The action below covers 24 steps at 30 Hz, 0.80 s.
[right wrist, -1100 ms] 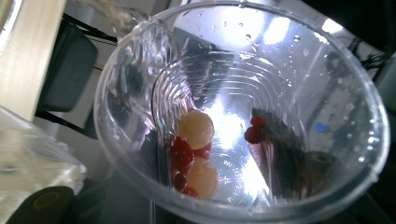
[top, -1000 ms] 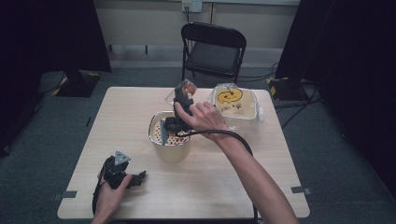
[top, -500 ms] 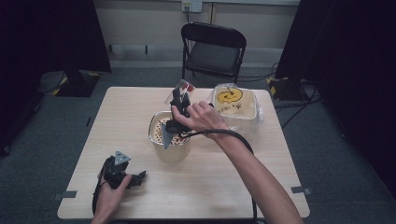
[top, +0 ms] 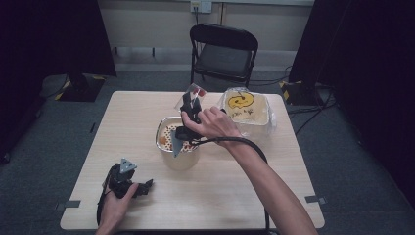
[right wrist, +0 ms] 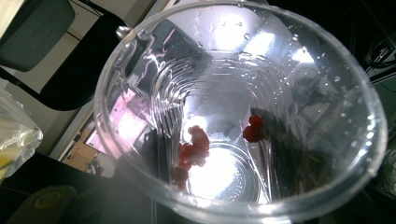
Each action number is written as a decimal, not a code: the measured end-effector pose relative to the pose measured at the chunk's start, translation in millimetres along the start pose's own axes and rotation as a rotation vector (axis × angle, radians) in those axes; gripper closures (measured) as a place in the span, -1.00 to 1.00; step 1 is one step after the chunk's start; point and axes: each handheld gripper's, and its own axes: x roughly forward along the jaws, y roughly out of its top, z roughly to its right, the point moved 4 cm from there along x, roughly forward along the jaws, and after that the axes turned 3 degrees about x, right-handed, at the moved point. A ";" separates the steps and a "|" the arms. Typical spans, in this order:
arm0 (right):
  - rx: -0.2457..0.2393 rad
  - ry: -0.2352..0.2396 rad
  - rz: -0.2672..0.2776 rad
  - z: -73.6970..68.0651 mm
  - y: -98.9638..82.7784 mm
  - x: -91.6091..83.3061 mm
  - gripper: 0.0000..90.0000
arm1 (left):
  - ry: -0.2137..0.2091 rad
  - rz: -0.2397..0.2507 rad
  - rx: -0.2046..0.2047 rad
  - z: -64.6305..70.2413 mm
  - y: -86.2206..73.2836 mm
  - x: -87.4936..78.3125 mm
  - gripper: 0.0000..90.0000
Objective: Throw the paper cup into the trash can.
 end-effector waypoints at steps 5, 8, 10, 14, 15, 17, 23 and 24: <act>0.110 0.064 -0.004 -1.7 -0.5 -0.3 0.24 | 0.001 0.000 0.001 -0.1 -0.1 0.0 -1.00; 0.280 0.172 -0.005 -3.3 -5.1 3.8 0.24 | 0.001 -0.001 0.002 -0.1 -0.1 0.0 -1.00; 0.420 0.244 -0.024 -6.5 -12.1 6.6 0.24 | 0.002 -0.001 0.003 -0.2 -0.1 -0.1 -1.00; 0.647 0.371 -0.033 -11.6 -28.7 10.3 0.24 | 0.000 0.000 -0.001 0.1 -0.1 0.0 -1.00; 0.715 0.404 -0.022 -12.0 -33.5 11.2 0.24 | 0.000 -0.001 0.000 0.0 -0.2 0.0 -1.00; 1.002 0.514 -0.006 -9.9 -53.6 15.2 0.24 | 0.000 0.000 -0.001 0.1 -0.1 0.0 -1.00; 1.516 0.702 0.073 -5.5 -100.1 28.1 0.24 | 0.001 0.001 -0.001 0.1 -0.1 0.0 -1.00; 1.578 0.722 0.074 -6.5 -108.4 30.2 0.24 | 0.000 0.001 -0.002 0.2 -0.1 0.1 -1.00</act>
